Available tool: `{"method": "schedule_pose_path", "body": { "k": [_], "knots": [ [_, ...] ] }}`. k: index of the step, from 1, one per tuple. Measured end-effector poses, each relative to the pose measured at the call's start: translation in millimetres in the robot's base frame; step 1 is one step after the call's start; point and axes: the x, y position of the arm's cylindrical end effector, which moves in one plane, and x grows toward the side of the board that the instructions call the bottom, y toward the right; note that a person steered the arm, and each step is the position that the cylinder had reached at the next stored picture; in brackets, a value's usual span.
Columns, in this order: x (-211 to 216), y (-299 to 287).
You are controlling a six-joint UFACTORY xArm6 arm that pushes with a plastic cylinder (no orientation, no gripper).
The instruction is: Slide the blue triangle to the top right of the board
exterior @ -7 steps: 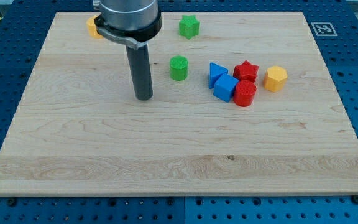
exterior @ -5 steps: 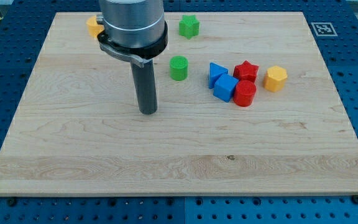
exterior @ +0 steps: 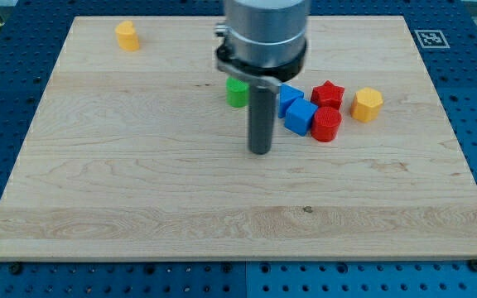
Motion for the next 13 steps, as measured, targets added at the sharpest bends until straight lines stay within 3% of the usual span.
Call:
{"method": "schedule_pose_path", "body": {
  "k": [2, 8, 11, 13],
  "knots": [
    [-48.3, 7.9],
    [-102.7, 49.7],
    [-108.5, 53.7],
    [-108.6, 91.4]
  ]
}}
